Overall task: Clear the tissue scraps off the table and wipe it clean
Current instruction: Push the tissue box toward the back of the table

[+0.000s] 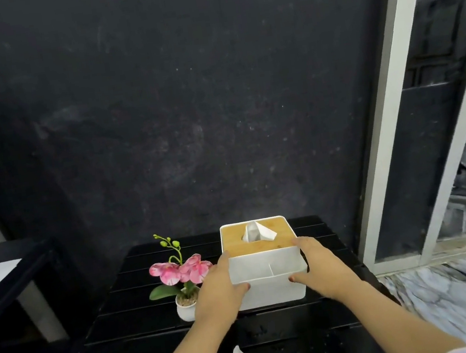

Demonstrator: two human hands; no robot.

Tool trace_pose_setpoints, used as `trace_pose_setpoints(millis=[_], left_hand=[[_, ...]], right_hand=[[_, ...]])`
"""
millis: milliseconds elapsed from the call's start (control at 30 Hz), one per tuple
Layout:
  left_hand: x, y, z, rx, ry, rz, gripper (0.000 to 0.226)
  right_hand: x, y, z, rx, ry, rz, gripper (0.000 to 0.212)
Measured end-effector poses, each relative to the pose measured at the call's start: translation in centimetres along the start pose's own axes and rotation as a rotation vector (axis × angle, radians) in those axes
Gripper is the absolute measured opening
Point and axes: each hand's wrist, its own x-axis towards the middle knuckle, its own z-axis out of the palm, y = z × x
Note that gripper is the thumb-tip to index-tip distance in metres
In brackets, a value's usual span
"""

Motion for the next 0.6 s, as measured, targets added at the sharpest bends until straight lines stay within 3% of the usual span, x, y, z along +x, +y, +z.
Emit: trace_pose_setpoints(millis=[600], left_hand=[[4.7,-1.0,3.5,-0.16,-0.063,-0.026,0.07]], right_hand=[[1.7,2.5,-0.6,0.179,0.099,0.054,0.063]])
